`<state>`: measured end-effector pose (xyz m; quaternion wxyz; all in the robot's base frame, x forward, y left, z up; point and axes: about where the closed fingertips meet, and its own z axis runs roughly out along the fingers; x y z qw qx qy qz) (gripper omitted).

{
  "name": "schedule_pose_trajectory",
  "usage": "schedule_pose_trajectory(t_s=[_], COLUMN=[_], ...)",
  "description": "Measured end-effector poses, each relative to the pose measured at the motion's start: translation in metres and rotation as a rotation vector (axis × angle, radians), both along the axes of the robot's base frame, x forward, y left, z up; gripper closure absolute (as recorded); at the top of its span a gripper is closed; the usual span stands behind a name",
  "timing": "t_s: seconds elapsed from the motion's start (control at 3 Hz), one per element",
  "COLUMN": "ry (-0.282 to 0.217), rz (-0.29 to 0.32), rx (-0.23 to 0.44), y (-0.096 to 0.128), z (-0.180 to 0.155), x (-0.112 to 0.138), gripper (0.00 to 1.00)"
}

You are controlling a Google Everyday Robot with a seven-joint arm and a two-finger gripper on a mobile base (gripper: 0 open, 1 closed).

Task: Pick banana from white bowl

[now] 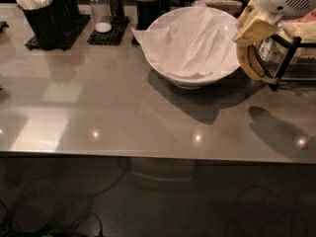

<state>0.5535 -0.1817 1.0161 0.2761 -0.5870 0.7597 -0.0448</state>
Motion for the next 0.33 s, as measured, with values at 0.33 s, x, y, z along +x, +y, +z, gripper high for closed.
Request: schedule_pose_trajectory(t_s=[0.33], ry=[0.000], rz=[0.000], rx=[0.000], y=[0.0000], z=[0.0000], x=[0.0000], gripper=[1.00])
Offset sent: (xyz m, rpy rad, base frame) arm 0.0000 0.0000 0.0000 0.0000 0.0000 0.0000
